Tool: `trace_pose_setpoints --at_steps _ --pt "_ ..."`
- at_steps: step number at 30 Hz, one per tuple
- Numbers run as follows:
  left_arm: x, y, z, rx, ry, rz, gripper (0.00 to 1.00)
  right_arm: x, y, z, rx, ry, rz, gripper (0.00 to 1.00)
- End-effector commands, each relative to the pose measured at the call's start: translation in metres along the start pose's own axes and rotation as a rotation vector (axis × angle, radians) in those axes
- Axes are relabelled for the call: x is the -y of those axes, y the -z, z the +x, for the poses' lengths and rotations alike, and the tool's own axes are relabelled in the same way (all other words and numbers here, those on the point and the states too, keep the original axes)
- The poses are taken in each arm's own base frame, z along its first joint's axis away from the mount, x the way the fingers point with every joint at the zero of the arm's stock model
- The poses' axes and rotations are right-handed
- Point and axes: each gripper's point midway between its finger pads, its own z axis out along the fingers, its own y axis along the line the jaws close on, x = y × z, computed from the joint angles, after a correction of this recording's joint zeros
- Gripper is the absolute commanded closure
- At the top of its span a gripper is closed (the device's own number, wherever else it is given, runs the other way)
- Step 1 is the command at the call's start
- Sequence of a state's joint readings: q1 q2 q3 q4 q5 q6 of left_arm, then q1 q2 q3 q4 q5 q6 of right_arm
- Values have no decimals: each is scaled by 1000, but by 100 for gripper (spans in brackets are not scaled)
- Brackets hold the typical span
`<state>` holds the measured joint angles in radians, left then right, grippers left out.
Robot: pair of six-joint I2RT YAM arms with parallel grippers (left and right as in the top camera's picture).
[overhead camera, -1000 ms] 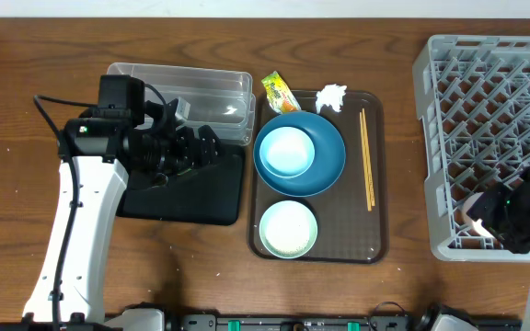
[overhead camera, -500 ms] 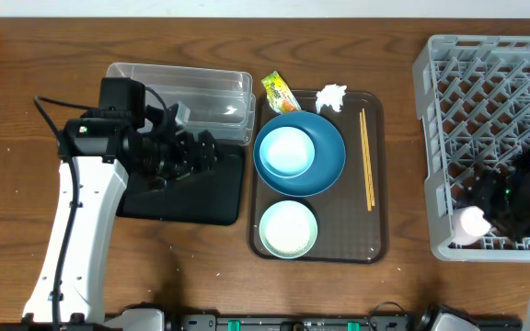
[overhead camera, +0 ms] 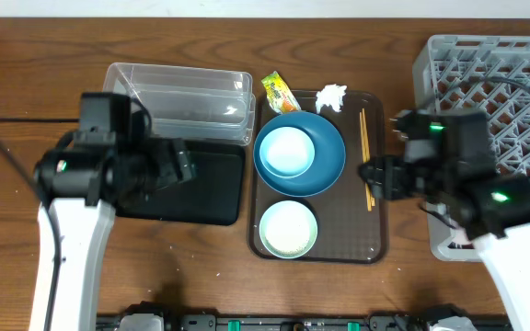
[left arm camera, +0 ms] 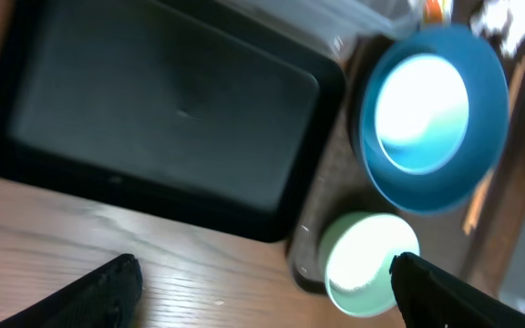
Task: Sort waste into correct bins and load items into the dishwasher rack
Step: 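Reach the right gripper to the light-blue bowl and grasp its rim, then lift the light-blue bowl and place it upright in the dish rack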
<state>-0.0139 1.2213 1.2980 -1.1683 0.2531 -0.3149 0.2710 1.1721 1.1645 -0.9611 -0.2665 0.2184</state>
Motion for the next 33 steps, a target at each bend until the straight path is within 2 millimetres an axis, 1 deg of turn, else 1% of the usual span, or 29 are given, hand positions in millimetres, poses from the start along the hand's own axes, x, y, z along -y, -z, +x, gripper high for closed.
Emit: trace_pose_setpoints --at_steps 1,4,7,8,9,11,12,15,16,18,19,20,22,24,26,29,31,32,33 --pt "-18 13 -7 85 30 -92 11 -1 -32 -11 5 -8 122 35" --pt "-17 17 -6 99 28 -86 11 -5 -72 -22 9 12 164 39" --pt "-17 17 -6 99 28 -87 11 -5 -114 -30 6 28 175 41" --pt "-17 16 -6 98 28 -87 10 -3 -129 -31 2 27 176 45" --pt "-17 16 -6 98 28 -87 11 -1 -140 -31 -5 17 178 48" --pt "-17 16 -6 98 28 -87 10 5 -166 -26 -31 -17 190 52" --pt "-17 16 -6 98 28 -87 11 5 -175 -23 -45 -27 184 53" --pt "-17 16 -6 98 28 -87 10 -5 -202 -9 -106 -31 108 56" --pt "-17 16 -6 98 28 -87 11 -6 -210 -3 -125 -42 100 59" --pt "-17 16 -6 98 28 -87 11 -3 -221 5 -150 -60 119 66" --pt "-17 16 -6 98 28 -87 10 0 -225 9 -161 -68 127 71" --pt "-17 16 -6 98 28 -87 10 1 -226 10 -166 -73 130 74" --pt "-17 16 -6 98 28 -87 11 2 -226 10 -164 -76 136 89" --pt "-17 16 -6 98 28 -87 11 1 -219 2 -143 -76 136 98" --pt "-17 16 -6 98 28 -87 11 -1 -204 -10 -104 -78 130 99" --pt "-17 16 -6 98 28 -87 11 2 -171 -30 -21 -82 159 99" --pt "-17 16 -6 98 28 -87 10 11 -137 -45 53 -87 218 99" --pt "-17 16 -6 98 28 -87 10 17 -121 -51 92 -89 259 99" --pt "-17 16 -6 98 28 -87 10 26 -100 -57 141 -92 318 99"
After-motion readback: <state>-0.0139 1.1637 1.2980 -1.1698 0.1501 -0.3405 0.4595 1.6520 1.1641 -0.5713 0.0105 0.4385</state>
